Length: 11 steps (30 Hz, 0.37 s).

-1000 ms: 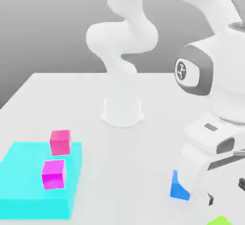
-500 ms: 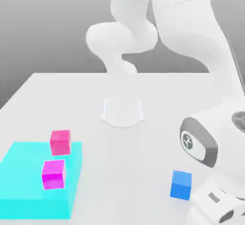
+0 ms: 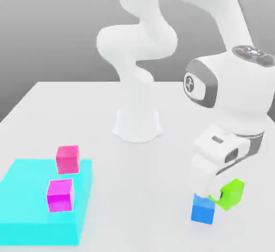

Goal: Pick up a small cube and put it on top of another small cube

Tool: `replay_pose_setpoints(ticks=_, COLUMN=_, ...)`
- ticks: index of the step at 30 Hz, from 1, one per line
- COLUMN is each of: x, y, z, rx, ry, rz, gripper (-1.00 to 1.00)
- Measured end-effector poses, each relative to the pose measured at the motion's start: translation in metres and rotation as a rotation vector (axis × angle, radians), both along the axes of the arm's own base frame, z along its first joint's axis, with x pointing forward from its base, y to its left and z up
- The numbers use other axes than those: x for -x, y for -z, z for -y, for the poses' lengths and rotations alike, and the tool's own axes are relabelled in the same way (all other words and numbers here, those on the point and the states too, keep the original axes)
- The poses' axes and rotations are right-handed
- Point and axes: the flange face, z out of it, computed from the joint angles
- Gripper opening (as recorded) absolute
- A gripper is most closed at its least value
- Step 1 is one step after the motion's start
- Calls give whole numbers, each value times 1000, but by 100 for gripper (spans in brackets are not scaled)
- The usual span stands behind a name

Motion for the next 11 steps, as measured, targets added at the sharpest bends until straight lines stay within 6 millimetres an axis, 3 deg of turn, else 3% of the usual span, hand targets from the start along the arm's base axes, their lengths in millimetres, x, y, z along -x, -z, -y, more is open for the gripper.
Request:
replay_pose_setpoints(ticks=3, x=22, y=6, z=8, rx=-6, ry=-30, rz=-2, gripper=-100)
replay_pose_setpoints(ticks=7, x=24, y=48, z=11, rx=-6, ry=-30, rz=-2, gripper=-100)
replay_pose_setpoints(ticks=8, x=25, y=57, z=11, rx=-6, ry=-30, rz=-2, gripper=100)
replay_pose_setpoints(ticks=11, x=25, y=57, z=11, rx=-6, ry=-30, rz=-2, gripper=100)
